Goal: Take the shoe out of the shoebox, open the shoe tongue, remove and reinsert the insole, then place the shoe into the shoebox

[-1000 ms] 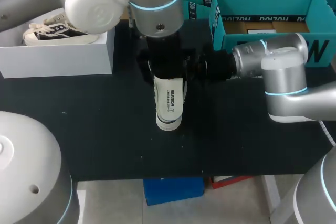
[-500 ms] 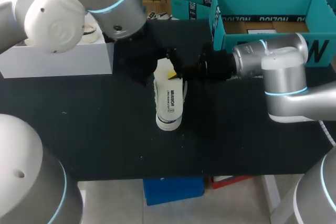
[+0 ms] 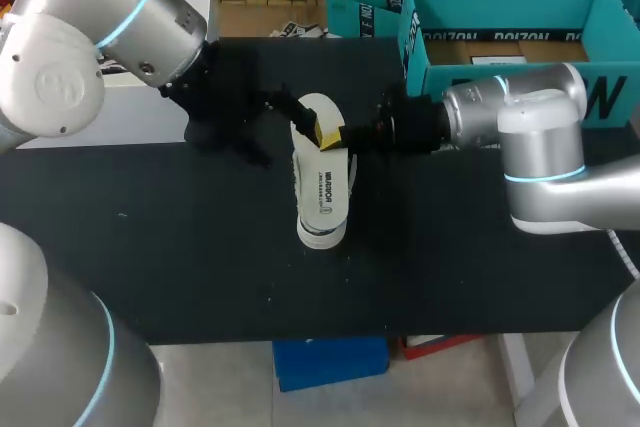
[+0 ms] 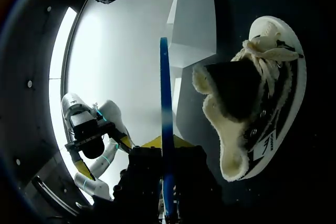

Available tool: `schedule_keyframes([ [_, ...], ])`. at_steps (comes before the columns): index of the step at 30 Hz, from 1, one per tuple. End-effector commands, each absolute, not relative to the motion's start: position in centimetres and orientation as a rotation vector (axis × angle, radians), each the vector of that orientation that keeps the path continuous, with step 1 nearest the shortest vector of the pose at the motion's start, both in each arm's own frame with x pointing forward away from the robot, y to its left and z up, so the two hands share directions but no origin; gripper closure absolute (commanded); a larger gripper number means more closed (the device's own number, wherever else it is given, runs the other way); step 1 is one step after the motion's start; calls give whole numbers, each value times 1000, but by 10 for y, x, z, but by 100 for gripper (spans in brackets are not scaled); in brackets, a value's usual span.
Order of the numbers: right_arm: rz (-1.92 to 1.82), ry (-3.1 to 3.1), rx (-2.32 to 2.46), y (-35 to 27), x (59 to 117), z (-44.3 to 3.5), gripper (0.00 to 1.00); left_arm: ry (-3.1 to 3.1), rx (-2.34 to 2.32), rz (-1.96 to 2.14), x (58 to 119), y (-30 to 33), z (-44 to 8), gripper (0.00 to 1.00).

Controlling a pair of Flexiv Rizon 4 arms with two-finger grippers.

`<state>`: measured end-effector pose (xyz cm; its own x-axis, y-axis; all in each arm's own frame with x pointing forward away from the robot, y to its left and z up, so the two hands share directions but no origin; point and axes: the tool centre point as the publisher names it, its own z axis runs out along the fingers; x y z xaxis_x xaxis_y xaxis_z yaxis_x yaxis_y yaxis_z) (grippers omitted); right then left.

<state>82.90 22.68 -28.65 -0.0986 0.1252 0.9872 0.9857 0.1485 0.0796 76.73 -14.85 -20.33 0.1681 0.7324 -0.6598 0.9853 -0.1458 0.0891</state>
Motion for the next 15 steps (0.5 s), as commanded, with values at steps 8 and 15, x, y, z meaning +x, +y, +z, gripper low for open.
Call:
schedule_keyframes([
  [8,-1102,-1437,-1155,228,829,-287,100,1463,1678,-912,765,-138,-214,0],
  [15,-1102,-1437,-1155,228,829,-287,100,1430,1414,-1026,767,-123,-229,0],
])
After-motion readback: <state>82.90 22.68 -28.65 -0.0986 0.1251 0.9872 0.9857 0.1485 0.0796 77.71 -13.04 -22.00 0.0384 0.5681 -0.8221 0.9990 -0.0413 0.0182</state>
